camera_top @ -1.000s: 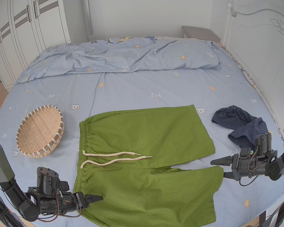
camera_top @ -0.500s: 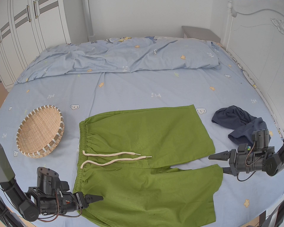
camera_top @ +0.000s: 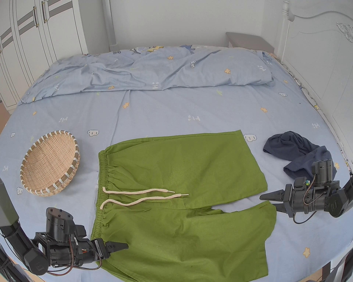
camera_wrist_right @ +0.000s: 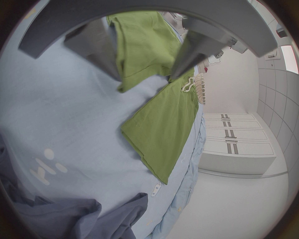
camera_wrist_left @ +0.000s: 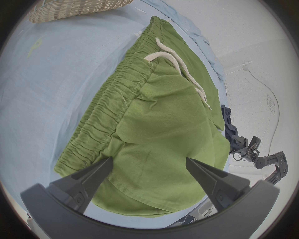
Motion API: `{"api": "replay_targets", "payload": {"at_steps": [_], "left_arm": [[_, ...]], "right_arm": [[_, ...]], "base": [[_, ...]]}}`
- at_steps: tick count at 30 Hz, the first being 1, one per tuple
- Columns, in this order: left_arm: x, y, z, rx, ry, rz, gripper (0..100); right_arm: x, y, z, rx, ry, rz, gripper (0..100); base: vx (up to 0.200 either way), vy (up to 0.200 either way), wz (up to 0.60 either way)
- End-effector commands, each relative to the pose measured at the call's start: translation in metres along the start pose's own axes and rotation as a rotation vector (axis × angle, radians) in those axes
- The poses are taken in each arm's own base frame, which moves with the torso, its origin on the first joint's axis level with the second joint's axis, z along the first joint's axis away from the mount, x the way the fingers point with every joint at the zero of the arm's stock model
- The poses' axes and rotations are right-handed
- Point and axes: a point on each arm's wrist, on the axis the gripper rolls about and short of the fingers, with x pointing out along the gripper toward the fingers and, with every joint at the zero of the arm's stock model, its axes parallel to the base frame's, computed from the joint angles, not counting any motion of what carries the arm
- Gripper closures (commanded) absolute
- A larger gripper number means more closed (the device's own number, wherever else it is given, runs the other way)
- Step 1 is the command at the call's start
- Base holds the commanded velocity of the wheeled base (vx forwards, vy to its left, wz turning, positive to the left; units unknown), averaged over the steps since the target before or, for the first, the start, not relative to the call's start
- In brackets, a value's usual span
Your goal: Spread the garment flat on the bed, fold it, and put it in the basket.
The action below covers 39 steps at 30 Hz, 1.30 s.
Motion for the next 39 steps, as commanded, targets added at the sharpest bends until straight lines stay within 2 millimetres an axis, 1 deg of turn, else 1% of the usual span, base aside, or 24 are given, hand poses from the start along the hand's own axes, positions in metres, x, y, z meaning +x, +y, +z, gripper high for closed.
{"api": "replay_targets", "payload": {"at_steps": [1,9,16,17,19,20,24,31,32,36,38,39], "left_arm": [[-0.002,0.003,-0.004,-0.006,0.012,0.012,0],[-0.002,0.003,-0.004,-0.005,0.013,0.012,0],[-0.002,0.003,-0.004,-0.006,0.015,0.014,0],[-0.001,0.003,-0.004,-0.005,0.016,0.013,0],[-0.001,0.003,-0.004,-0.005,0.016,0.013,0],[-0.001,0.003,-0.004,-0.005,0.016,0.013,0],[-0.002,0.003,-0.004,-0.006,0.015,0.014,0],[-0.002,0.002,-0.004,-0.004,0.014,0.011,0],[-0.002,0.002,-0.004,-0.004,0.014,0.011,0],[-0.004,0.002,-0.004,-0.008,0.012,-0.001,0],[-0.007,0.000,-0.003,-0.006,-0.001,-0.015,0],[-0.011,-0.002,-0.002,-0.003,-0.015,-0.031,0]], "right_arm": [[0.000,0.000,-0.001,0.001,0.001,0.000,100],[-0.001,-0.002,-0.001,0.003,0.002,-0.003,100],[-0.006,-0.007,0.003,0.012,-0.031,-0.019,100],[-0.011,-0.013,0.006,0.016,-0.055,-0.035,100],[-0.013,-0.015,0.006,0.013,-0.058,-0.041,100],[-0.015,-0.020,0.004,-0.008,-0.060,-0.054,100],[-0.012,-0.027,0.003,-0.043,-0.054,-0.065,100],[-0.007,-0.029,0.000,-0.037,-0.038,-0.084,100],[-0.007,-0.029,0.000,-0.037,-0.044,-0.091,0],[-0.008,-0.028,0.000,-0.044,-0.049,-0.093,0],[-0.011,-0.026,0.000,-0.054,-0.064,-0.088,0],[-0.017,-0.023,0.001,-0.065,-0.089,-0.079,0]], "base": [[0.000,0.000,0.00],[0.000,0.000,0.00],[0.000,0.000,0.00],[0.000,0.000,0.00],[0.000,0.000,0.00],[0.000,0.000,0.00],[0.000,0.000,0.00],[0.000,0.000,0.00],[0.000,0.000,0.00],[0.000,0.000,0.00],[0.000,0.000,0.00],[0.000,0.000,0.00]]}}
